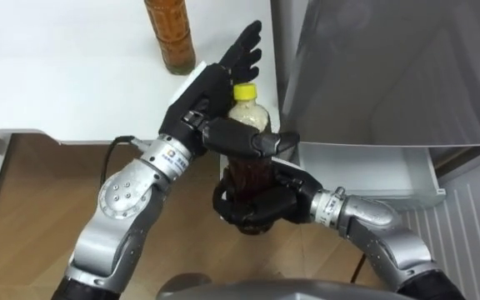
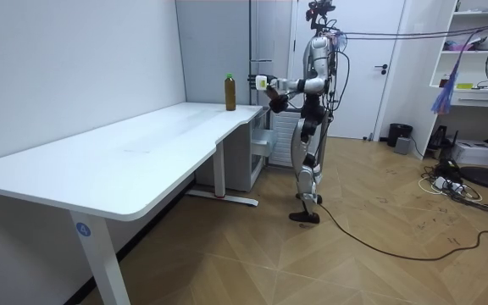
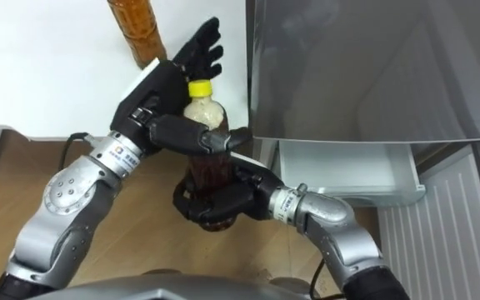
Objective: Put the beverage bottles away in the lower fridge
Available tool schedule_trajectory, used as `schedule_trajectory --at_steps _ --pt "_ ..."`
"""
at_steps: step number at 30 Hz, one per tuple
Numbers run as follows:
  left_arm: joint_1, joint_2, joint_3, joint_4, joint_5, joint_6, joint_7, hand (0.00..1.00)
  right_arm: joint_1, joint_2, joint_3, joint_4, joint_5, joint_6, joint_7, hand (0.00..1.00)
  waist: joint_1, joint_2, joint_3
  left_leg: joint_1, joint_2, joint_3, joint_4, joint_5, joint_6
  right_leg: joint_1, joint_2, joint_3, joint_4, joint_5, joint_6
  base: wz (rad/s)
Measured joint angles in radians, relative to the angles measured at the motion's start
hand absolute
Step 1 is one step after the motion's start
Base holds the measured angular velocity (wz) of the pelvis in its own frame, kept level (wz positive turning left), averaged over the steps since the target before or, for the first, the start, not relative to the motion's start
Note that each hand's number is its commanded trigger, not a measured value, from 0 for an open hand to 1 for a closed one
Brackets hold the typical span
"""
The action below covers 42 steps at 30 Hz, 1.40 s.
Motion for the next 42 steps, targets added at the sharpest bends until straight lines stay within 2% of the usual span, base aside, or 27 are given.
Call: schedule_trajectory --at_steps 5,7,11,14,18,20,25,28,32,38,41,42 --pt "-0.001 -0.001 0.001 -0.034 0.000 -0.035 0.015 0.00 0.009 -0.011 0.012 0.000 0.000 0.000 0.004 1.00 0.002 0.001 -0.0006 0.006 0.000 0.001 0.000 0.000 0.000 0.004 0.000 0.001 0.000 0.000 0.000 0.00" --pt "-0.005 -0.001 0.001 -0.034 0.001 -0.037 0.018 0.00 0.011 -0.016 0.021 0.000 0.000 0.000 0.004 1.00 0.002 0.002 0.0001 0.019 0.000 0.001 -0.002 0.000 0.000 0.016 0.000 0.001 -0.003 0.000 0.000 0.00" --pt "-0.052 -0.003 0.009 -0.059 0.000 -0.046 0.042 0.00 0.021 -0.017 0.029 0.000 -0.001 0.000 0.004 1.00 0.006 0.007 0.0034 0.035 -0.001 0.001 -0.005 0.000 0.000 0.031 0.000 0.001 -0.006 0.000 0.000 0.00" --pt "-0.052 -0.010 0.044 -0.113 0.002 -0.079 0.058 0.00 0.035 -0.022 0.027 0.000 -0.012 0.000 0.004 1.00 0.005 0.019 0.0066 0.034 -0.001 0.000 -0.006 0.000 0.000 0.029 0.000 0.000 -0.006 0.000 0.000 -0.02" --pt "-0.052 -0.039 0.075 -0.150 0.002 -0.117 0.087 0.00 0.057 -0.032 0.019 0.000 -0.046 0.000 0.007 1.00 0.005 0.037 -0.0016 0.034 -0.001 -0.004 -0.007 0.000 0.000 0.027 0.000 -0.001 0.000 0.000 0.000 0.00" --pt "-0.052 -0.049 0.076 -0.154 0.002 -0.127 0.102 0.00 0.057 -0.031 0.013 0.000 -0.046 0.000 0.020 1.00 0.006 0.038 -0.0023 0.036 -0.001 -0.005 -0.006 0.000 0.000 0.028 0.000 -0.001 0.000 0.000 0.000 0.00" --pt "-0.052 -0.045 0.093 -0.168 0.010 -0.142 0.127 0.00 0.059 -0.031 -0.011 0.000 -0.046 0.000 0.039 1.00 0.008 0.035 -0.0024 0.038 -0.002 -0.008 -0.002 0.000 0.000 0.034 0.000 -0.004 0.000 0.000 0.000 0.01" --pt "-0.052 -0.046 0.145 -0.189 0.010 -0.152 0.153 0.00 0.069 -0.030 -0.041 0.000 -0.046 0.000 0.046 1.00 0.011 0.035 -0.0020 0.036 -0.002 -0.018 0.002 0.000 0.000 0.034 0.000 -0.011 0.001 0.000 0.000 0.03" --pt "-0.054 -0.046 0.215 -0.208 0.010 -0.188 0.197 0.00 0.096 -0.032 -0.080 0.000 -0.047 0.000 0.065 1.00 0.043 0.031 -0.0002 0.037 -0.002 -0.022 -0.005 0.001 0.000 0.038 0.001 -0.011 0.000 0.000 0.000 0.00" --pt "-0.054 -0.044 0.275 -0.209 0.010 -0.198 0.275 0.00 0.115 -0.032 -0.086 0.000 -0.051 0.000 0.081 1.00 0.083 0.021 -0.0034 0.041 -0.003 -0.024 -0.007 0.001 0.000 0.040 0.001 -0.012 -0.001 0.000 0.000 0.00" --pt "-0.054 -0.045 0.303 -0.209 0.015 -0.216 0.307 0.00 0.119 -0.033 -0.087 0.000 -0.052 0.000 0.082 1.00 0.091 0.022 -0.0022 0.044 -0.003 -0.024 -0.008 0.000 0.000 0.045 0.001 -0.013 -0.002 0.000 0.000 0.01" --pt "-0.054 -0.044 0.322 -0.210 0.028 -0.224 0.320 0.00 0.123 -0.033 -0.092 0.000 -0.055 -0.002 0.086 1.00 0.091 0.025 -0.0012 0.044 -0.003 -0.025 -0.009 0.000 0.000 0.049 0.000 -0.026 -0.005 0.000 0.000 0.05"
